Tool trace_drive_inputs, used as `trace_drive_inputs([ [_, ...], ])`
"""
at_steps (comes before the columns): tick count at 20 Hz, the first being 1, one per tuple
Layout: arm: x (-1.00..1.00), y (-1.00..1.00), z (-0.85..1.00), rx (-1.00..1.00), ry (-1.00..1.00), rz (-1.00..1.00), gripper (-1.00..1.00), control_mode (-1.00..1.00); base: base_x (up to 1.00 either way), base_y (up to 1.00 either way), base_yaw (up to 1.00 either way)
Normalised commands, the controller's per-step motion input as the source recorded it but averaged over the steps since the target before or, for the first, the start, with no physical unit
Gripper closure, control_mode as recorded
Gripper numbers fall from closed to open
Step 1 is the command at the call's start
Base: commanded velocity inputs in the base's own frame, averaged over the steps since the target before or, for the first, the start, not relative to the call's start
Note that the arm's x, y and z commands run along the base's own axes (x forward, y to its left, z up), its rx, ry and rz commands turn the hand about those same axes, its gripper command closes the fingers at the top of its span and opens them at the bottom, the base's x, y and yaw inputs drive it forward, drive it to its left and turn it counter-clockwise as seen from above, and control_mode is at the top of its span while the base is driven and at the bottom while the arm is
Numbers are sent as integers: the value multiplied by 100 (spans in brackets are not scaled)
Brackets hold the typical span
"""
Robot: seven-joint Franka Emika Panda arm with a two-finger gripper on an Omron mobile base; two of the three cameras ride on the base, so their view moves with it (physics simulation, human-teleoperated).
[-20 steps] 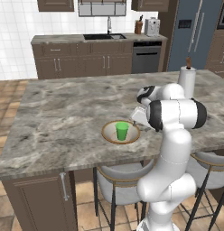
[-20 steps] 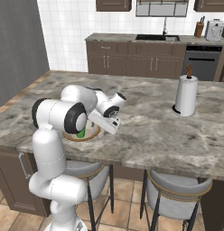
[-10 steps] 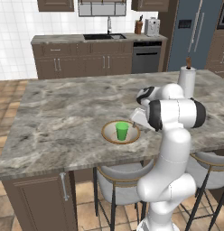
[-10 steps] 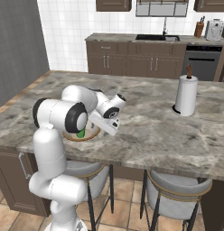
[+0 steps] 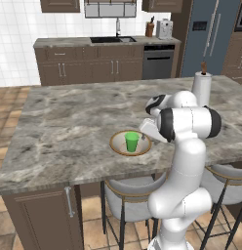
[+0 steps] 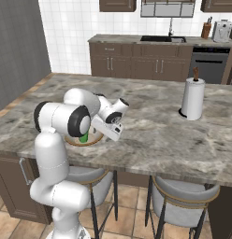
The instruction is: Place the cup inside the bowl on the dining table and move the bowl to any counter.
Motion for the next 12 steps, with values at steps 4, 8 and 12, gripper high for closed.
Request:
trace_drive_inputs([
  [4,0,2,-6,0,0,0,-100,-100,0,0,0],
  [8,0,1,-5,0,0,0,-100,-100,0,0,0],
  [12,0,4,-4,0,0,0,-100,-100,0,0,0],
])
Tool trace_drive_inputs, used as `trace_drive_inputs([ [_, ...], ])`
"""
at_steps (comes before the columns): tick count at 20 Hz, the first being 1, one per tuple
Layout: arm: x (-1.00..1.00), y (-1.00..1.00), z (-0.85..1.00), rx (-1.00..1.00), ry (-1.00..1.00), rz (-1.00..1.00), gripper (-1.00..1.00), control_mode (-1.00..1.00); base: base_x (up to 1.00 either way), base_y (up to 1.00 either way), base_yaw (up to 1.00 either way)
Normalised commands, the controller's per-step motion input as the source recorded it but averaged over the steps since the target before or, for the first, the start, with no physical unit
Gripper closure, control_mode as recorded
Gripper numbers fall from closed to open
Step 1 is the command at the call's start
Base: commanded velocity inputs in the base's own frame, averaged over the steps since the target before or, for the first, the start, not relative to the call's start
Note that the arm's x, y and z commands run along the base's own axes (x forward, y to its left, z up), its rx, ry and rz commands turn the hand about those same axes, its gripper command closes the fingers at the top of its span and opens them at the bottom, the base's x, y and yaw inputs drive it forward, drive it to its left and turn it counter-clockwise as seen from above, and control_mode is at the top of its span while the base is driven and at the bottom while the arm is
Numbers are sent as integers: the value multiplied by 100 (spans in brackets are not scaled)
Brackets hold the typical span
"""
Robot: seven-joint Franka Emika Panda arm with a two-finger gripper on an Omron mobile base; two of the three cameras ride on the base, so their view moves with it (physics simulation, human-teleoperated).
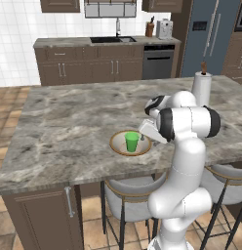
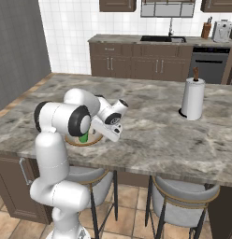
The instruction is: Place the cup inside the bowl on the dining table and move the bowl to any counter.
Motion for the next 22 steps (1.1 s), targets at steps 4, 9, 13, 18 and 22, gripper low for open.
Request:
trace_drive_inputs([
  [4,0,13,-6,0,0,0,-100,-100,0,0,0],
  [9,0,15,-5,0,0,0,-100,-100,0,0,0],
  [13,0,2,0,0,0,1,-100,-100,0,0,0],
  [18,0,0,0,0,0,0,-100,-100,0,0,0],
  [22,0,0,0,0,0,0,100,-100,0,0,0],
])
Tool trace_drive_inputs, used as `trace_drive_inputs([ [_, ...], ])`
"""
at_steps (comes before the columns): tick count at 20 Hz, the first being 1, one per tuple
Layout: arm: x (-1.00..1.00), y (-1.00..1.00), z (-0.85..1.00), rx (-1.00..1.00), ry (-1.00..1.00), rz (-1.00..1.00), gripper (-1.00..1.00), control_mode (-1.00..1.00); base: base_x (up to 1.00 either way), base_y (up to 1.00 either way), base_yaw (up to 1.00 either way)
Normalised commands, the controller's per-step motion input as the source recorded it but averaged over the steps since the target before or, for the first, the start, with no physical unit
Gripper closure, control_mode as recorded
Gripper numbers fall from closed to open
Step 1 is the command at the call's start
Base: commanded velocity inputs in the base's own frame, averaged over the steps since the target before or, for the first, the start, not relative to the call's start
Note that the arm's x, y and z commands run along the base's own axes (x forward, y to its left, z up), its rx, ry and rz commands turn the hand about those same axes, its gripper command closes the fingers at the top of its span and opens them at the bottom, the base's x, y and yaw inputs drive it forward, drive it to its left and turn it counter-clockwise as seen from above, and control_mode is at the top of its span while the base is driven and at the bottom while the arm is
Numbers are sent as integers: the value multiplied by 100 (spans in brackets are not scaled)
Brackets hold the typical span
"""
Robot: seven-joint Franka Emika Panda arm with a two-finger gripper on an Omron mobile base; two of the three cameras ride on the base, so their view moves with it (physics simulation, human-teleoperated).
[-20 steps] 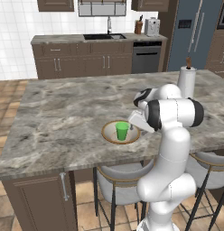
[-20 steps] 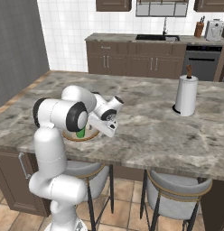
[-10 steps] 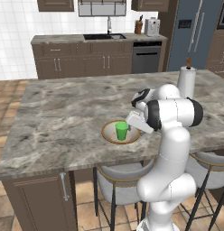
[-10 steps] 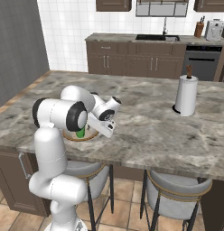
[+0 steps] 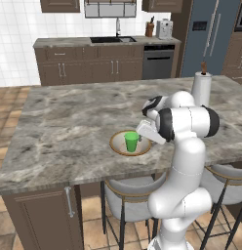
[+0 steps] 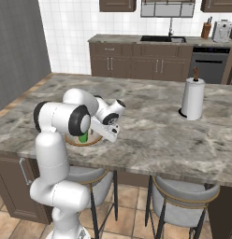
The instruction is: Place the cup inside the bowl on the dining table and move the bowl to any counter.
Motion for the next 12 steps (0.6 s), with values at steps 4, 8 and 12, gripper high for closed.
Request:
trace_drive_inputs([
  [4,0,0,0,0,0,0,100,-100,0,0,0],
  [8,0,0,0,0,0,0,100,-100,0,0,0],
  [12,0,0,0,0,0,0,100,-100,0,0,0],
])
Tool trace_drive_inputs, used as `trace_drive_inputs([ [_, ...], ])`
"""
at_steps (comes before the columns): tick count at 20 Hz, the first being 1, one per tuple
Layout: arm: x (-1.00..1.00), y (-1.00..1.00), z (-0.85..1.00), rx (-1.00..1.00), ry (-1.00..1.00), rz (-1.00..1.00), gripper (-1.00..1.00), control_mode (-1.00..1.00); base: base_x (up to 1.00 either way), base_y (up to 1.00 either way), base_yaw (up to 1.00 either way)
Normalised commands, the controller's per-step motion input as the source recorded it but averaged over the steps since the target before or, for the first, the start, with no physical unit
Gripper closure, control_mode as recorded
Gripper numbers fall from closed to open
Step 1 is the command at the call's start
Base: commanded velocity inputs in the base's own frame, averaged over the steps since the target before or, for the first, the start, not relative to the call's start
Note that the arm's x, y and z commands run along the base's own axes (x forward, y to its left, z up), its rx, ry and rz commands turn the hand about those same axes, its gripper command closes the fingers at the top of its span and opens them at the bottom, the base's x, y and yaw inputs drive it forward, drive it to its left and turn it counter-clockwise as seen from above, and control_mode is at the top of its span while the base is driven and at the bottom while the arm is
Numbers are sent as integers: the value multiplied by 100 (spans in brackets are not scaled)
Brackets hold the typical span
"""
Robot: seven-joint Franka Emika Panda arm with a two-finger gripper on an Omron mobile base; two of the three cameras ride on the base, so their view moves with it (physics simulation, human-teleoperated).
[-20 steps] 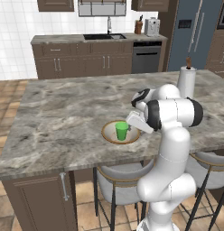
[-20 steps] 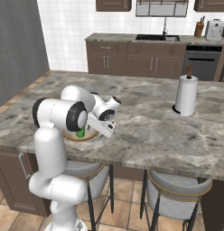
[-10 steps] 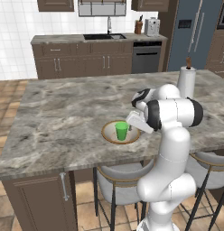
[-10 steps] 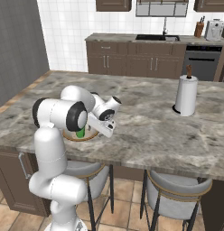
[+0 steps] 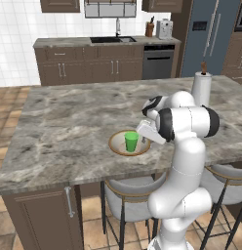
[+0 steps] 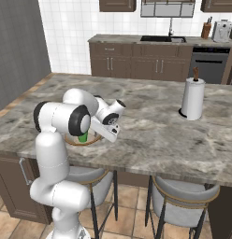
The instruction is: Place the cup inside the bowl on the dining table and move the bowl to any counter.
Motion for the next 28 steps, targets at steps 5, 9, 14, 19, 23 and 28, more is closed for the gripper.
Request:
trace_drive_inputs([
  [5,0,0,0,0,0,0,100,-100,0,0,0],
  [9,-4,0,0,1,0,0,100,-100,0,0,0],
  [14,-2,0,0,8,-1,0,100,-100,0,0,0],
  [19,0,0,1,12,-1,0,100,-100,0,0,0],
  [23,0,0,5,11,0,0,100,-100,0,0,0],
  [28,0,0,9,7,0,0,100,-100,0,0,0],
])
